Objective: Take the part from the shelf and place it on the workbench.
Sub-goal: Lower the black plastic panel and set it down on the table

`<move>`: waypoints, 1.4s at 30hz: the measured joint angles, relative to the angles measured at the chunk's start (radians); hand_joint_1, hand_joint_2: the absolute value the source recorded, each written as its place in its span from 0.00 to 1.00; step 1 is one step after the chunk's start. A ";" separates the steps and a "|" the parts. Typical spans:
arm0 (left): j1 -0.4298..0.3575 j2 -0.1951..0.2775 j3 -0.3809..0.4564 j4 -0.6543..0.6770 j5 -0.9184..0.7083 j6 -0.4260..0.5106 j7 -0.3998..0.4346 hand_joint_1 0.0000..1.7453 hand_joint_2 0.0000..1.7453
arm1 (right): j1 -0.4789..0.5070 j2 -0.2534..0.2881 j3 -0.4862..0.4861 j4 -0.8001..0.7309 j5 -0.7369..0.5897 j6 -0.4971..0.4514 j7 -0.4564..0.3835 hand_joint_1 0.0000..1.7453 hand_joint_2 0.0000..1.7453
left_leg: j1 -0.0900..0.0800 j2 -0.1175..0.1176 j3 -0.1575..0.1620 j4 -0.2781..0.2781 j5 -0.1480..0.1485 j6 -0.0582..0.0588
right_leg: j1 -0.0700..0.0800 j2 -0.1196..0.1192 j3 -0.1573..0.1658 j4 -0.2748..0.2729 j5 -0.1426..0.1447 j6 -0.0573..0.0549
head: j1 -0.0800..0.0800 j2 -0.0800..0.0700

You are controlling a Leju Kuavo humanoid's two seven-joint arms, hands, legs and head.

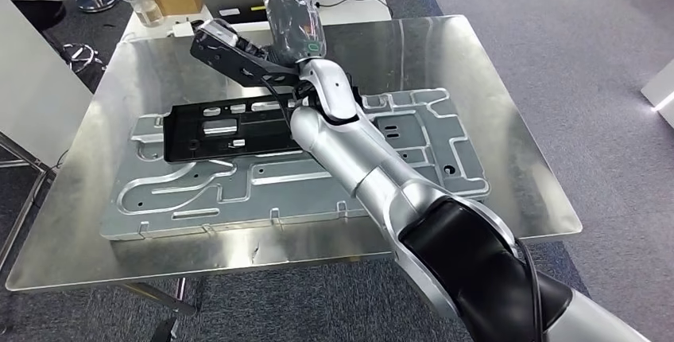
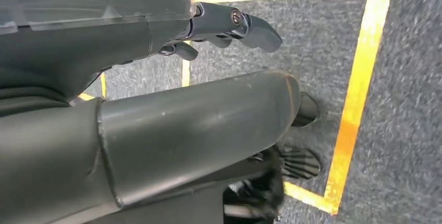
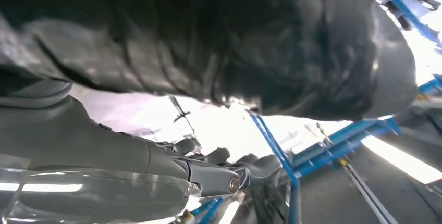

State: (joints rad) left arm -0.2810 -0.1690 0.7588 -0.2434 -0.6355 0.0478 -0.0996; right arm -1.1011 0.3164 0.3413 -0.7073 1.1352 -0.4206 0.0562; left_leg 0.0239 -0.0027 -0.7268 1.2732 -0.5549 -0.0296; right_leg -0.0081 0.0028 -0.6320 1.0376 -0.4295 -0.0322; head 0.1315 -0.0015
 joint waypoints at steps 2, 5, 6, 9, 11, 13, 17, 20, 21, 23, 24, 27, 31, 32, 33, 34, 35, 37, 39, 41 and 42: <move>0.007 0.000 0.001 0.000 0.008 0.005 -0.005 0.00 0.00 | 0.044 0.003 0.018 -0.093 -0.006 -0.032 -0.028 0.00 0.00 | -0.001 0.000 -0.011 0.025 0.009 0.004 | 0.005 0.001 0.000 0.002 -0.002 -0.003 | 0.000 0.000; 0.011 0.001 0.006 0.000 0.024 0.008 -0.020 0.00 0.00 | 0.110 0.011 0.079 -0.267 -0.039 -0.044 -0.047 0.00 0.00 | -0.007 0.000 0.080 -0.155 0.099 0.020 | 0.010 0.004 0.004 0.007 -0.007 -0.003 | 0.000 0.000; 0.012 0.002 0.010 0.000 0.032 0.008 -0.027 0.00 0.00 | 0.143 0.011 0.106 -0.332 -0.067 -0.044 -0.053 0.00 0.00 | -0.010 0.000 0.106 -0.206 0.114 0.025 | 0.011 0.004 0.004 0.007 -0.008 0.000 | 0.000 0.000; 0.026 0.003 0.028 0.000 0.063 0.008 -0.052 0.00 0.00 | 0.303 0.006 0.191 -0.523 -0.231 -0.063 -0.122 0.00 0.00 | -0.014 -0.003 0.126 -0.246 0.120 0.033 | 0.014 0.002 0.006 0.004 -0.003 0.013 | 0.000 0.000; 0.040 0.004 0.043 0.000 0.083 0.007 -0.070 0.00 0.00 | 0.427 -0.007 0.244 -0.622 -0.365 -0.094 -0.202 0.00 0.00 | -0.008 -0.001 0.128 -0.257 0.128 0.043 | 0.015 0.002 0.004 0.014 -0.022 0.023 | 0.000 0.000; 0.050 0.007 0.058 0.000 0.095 0.006 -0.083 0.00 0.00 | 0.532 -0.028 0.287 -0.697 -0.459 -0.122 -0.274 0.00 0.00 | -0.004 0.002 0.123 -0.265 0.137 0.053 | 0.011 0.002 -0.024 0.092 -0.090 0.033 | 0.000 0.000; 0.065 0.012 0.077 0.000 0.103 0.006 -0.090 0.00 0.00 | 0.659 -0.061 0.325 -0.779 -0.501 -0.133 -0.312 0.00 0.00 | -0.004 0.005 0.095 -0.256 0.150 0.057 | -0.002 0.001 -0.071 0.268 -0.177 0.047 | 0.001 0.000; 0.068 0.013 0.081 0.000 0.103 0.006 -0.090 0.00 0.00 | 0.686 -0.070 0.336 -0.817 -0.505 -0.131 -0.312 0.00 0.00 | -0.004 0.005 0.075 -0.246 0.161 0.047 | -0.009 -0.001 0.048 0.100 -0.116 0.048 | 0.000 0.000; 0.068 0.013 0.081 0.000 0.103 0.006 -0.089 0.00 0.00 | 0.690 -0.071 0.338 -0.827 -0.505 -0.130 -0.312 0.00 0.00 | -0.004 0.004 0.071 -0.244 0.166 0.041 | -0.007 0.000 0.082 0.047 -0.100 0.046 | 0.000 0.000; 0.068 0.013 0.082 0.000 0.103 0.006 -0.090 0.00 0.00 | 0.695 -0.073 0.343 -0.842 -0.505 -0.128 -0.312 0.00 0.00 | -0.005 0.003 0.070 -0.244 0.176 0.027 | -0.001 0.002 0.104 0.002 -0.094 0.038 | 0.000 0.000; 0.068 0.013 0.083 0.000 0.103 0.006 -0.090 0.00 0.00 | 0.698 -0.074 0.344 -0.848 -0.505 -0.128 -0.312 0.00 0.00 | -0.004 0.003 0.070 -0.247 0.183 0.019 | 0.002 0.003 0.099 0.002 -0.086 0.031 | 0.000 0.000; 0.070 0.014 0.087 0.000 0.103 0.007 -0.089 0.00 0.00 | 0.703 -0.075 0.347 -0.857 -0.506 -0.126 -0.312 0.00 0.00 | 0.001 0.003 0.048 -0.214 0.141 0.003 | -0.003 -0.001 0.077 -0.007 -0.059 0.005 | 0.000 0.000; 0.071 0.016 0.093 0.000 0.103 0.006 -0.089 0.00 0.00 | 0.709 -0.075 0.349 -0.860 -0.506 -0.125 -0.312 0.00 0.00 | 0.002 0.003 -0.008 0.010 -0.019 -0.007 | 0.000 -0.004 0.023 -0.007 -0.015 -0.008 | 0.000 0.000; 0.071 0.016 0.095 0.000 0.103 0.006 -0.089 0.00 0.00 | 0.711 -0.075 0.349 -0.860 -0.506 -0.125 -0.312 0.00 0.00 | 0.002 0.003 -0.001 0.037 -0.017 -0.008 | 0.002 -0.005 0.008 -0.005 -0.005 -0.008 | 0.000 0.000; 0.071 0.017 0.096 0.000 0.103 0.007 -0.089 0.00 0.00 | 0.713 -0.076 0.349 -0.860 -0.506 -0.125 -0.312 0.00 0.00 | 0.002 0.003 0.024 0.028 0.003 -0.006 | 0.003 -0.005 -0.006 -0.004 0.005 -0.006 | 0.000 0.000; 0.071 0.017 0.097 0.000 0.103 0.007 -0.089 0.00 0.00 | 0.714 -0.076 0.349 -0.860 -0.506 -0.125 -0.312 0.00 0.00 | 0.002 0.003 0.067 -0.016 0.030 -0.004 | 0.003 -0.005 -0.018 -0.002 0.014 -0.004 | 0.000 0.000; 0.070 0.017 0.097 0.000 0.103 0.007 -0.089 0.00 0.00 | 0.714 -0.076 0.350 -0.861 -0.506 -0.125 -0.312 0.00 0.00 | 0.001 0.002 0.121 -0.085 0.044 0.001 | 0.003 -0.005 -0.028 0.000 0.023 -0.001 | 0.000 0.000; 0.067 0.017 0.097 0.000 0.103 0.007 -0.090 0.00 0.00 | 0.714 -0.076 0.350 -0.865 -0.506 -0.125 -0.312 0.00 0.00 | -0.005 0.001 0.211 -0.219 0.040 0.012 | 0.005 -0.005 -0.040 0.002 0.038 0.009 | 0.000 0.000; 0.065 0.018 0.098 0.000 0.104 0.007 -0.091 0.00 0.00 | 0.716 -0.076 0.352 -0.869 -0.509 -0.126 -0.314 0.00 0.00 | -0.013 0.000 0.236 -0.270 0.032 0.024 | 0.005 -0.006 -0.041 -0.002 0.055 0.021 | 0.000 0.000; 0.067 0.017 0.100 0.000 0.110 0.007 -0.093 0.00 0.00 | 0.733 -0.079 0.353 -0.871 -0.522 -0.127 -0.325 0.00 0.00 | -0.010 0.002 0.225 -0.276 0.053 0.040 | 0.006 -0.004 -0.045 0.007 0.054 0.035 | 0.000 0.000; 0.069 0.017 0.101 0.000 0.115 0.007 -0.096 0.00 0.00 | 0.751 -0.084 0.353 -0.873 -0.532 -0.129 -0.337 0.00 0.00 | -0.008 0.005 0.217 -0.280 0.066 0.050 | 0.006 -0.002 -0.053 0.030 0.028 0.041 | 0.001 0.000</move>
State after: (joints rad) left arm -0.2122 -0.1516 0.8598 -0.2436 -0.5207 0.0547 -0.1953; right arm -0.3506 0.2329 0.6943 -1.5803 0.6029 -0.5493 -0.2808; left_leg 0.0159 0.0019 -0.5099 0.9934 -0.4890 0.0199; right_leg -0.0018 0.0011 -0.6853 1.0677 -0.4017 0.0090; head 0.1322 -0.0015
